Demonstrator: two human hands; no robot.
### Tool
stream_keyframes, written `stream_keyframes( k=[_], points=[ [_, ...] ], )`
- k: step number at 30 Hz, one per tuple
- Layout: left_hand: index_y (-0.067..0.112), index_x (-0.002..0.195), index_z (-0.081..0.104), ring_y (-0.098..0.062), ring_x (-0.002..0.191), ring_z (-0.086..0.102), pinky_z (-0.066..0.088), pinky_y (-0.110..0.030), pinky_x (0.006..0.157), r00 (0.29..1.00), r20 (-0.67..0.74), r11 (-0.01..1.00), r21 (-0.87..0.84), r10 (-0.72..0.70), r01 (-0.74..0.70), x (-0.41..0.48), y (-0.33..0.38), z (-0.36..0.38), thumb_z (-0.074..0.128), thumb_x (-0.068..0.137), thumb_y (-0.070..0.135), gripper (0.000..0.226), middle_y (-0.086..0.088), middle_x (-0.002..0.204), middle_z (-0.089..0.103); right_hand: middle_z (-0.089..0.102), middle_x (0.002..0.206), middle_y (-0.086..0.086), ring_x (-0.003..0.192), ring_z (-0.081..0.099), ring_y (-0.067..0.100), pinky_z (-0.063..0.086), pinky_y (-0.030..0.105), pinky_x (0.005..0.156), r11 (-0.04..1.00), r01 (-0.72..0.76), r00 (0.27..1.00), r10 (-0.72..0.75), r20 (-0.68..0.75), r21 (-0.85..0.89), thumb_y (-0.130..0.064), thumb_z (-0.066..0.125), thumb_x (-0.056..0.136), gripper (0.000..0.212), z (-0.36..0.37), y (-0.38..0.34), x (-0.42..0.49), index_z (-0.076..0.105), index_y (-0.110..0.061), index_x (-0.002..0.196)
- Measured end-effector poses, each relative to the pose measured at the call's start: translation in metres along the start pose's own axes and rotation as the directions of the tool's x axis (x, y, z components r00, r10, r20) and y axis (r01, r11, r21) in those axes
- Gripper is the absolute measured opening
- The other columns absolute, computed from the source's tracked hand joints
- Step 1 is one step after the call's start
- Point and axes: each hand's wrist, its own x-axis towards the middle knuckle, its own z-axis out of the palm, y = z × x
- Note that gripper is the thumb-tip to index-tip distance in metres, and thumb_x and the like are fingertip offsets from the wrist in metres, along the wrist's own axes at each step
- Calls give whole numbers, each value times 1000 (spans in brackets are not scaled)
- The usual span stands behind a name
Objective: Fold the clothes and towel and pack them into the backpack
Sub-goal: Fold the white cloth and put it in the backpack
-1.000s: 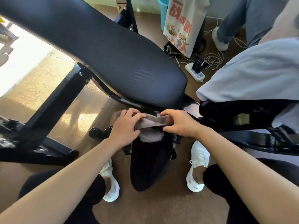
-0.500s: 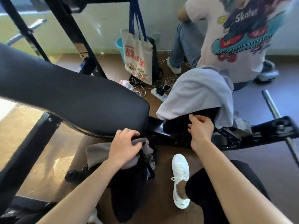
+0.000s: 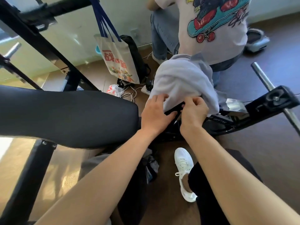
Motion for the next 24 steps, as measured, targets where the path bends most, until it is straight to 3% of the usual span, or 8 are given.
stream_keyframes(
  k=[3,6,13,16,18,20,22,24],
  points=[
    [15,120,54,-23,107,57,43,-32,75,996,-49,995,66,73,-70,8,13,10,81,76,39,56,-2,118,57,70,87,6,82,66,21,60,46,83,980,-175,984,178,-23,93,-24,66,83,8,-4,-1,7,62,-18,81],
    [15,115,48,-25,99,57,39,-35,66,999,-41,998,57,35,-33,17,20,15,80,78,32,52,-3,115,52,73,91,4,88,71,23,61,40,84,982,-152,988,149,34,115,-25,70,85,9,-6,-3,9,64,-20,88],
    [20,107,61,-23,94,65,47,-37,71,992,-118,999,8,48,-48,17,4,5,55,102,36,18,2,104,68,70,87,0,82,66,16,57,35,82,975,-164,984,152,89,151,-23,73,87,8,-8,-11,9,65,-20,88],
    [18,103,64,-18,91,65,52,-39,77,989,-144,980,-197,-46,17,23,3,-6,56,103,36,19,3,96,70,68,84,-1,80,64,14,56,35,83,977,-170,982,158,100,126,-27,72,89,11,-10,-12,7,66,-19,84],
    [14,101,61,-13,86,60,51,-38,81,981,-158,937,-345,-117,56,28,8,-16,55,104,31,18,5,92,65,69,82,-2,78,64,12,57,34,85,994,-89,995,86,53,61,-29,72,88,14,-12,-14,4,66,-18,83],
    [14,103,57,-6,83,54,46,-31,81,962,-174,889,-444,-208,112,31,12,-29,48,107,28,17,9,91,59,66,89,-3,79,61,9,55,31,85,990,110,993,-113,-27,-83,-26,73,87,14,-15,-18,0,64,-16,91],
    [13,105,55,-6,83,53,45,-29,82,939,-190,833,-534,-285,145,34,11,-44,44,108,28,19,7,92,58,54,117,0,103,57,13,52,27,91,908,340,934,-356,-20,-245,-20,76,83,37,-18,-22,0,57,-20,115],
    [12,103,56,-7,82,52,46,-27,80,938,-198,815,-565,-283,126,32,8,-60,45,108,29,20,5,92,58,36,140,2,128,40,24,47,30,97,798,450,887,-450,101,-400,-15,75,79,67,-19,-22,5,45,-31,136]
  ],
)
